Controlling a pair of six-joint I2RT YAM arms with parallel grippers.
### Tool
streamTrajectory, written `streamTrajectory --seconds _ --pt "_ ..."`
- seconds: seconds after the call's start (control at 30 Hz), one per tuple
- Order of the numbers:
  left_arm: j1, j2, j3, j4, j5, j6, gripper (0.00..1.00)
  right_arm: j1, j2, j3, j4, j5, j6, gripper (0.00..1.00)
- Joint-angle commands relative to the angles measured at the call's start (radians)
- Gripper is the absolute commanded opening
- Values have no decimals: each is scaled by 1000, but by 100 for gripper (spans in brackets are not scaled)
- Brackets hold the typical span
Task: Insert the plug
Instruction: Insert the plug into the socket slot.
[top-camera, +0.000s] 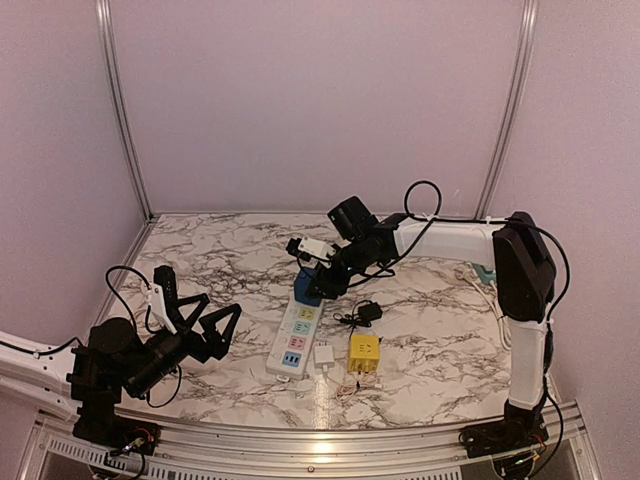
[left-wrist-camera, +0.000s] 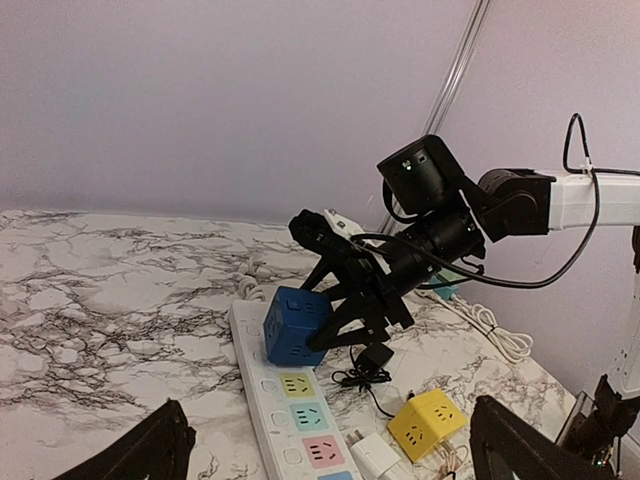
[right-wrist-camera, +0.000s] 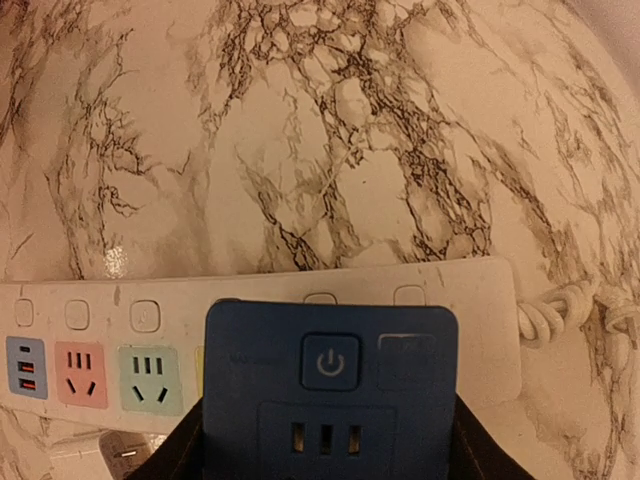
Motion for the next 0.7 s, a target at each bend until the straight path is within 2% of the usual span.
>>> streamTrajectory --seconds 0.0,0.43,0.67 --pt "5 -3 -17 27 -18 -1 99 -13 29 13 -12 107 19 0" --pt "5 -15 -31 35 -16 2 99 -15 13 44 -57 122 -22 0" --pt "5 -18 -33 39 -15 1 99 -25 7 77 -68 61 -4 0"
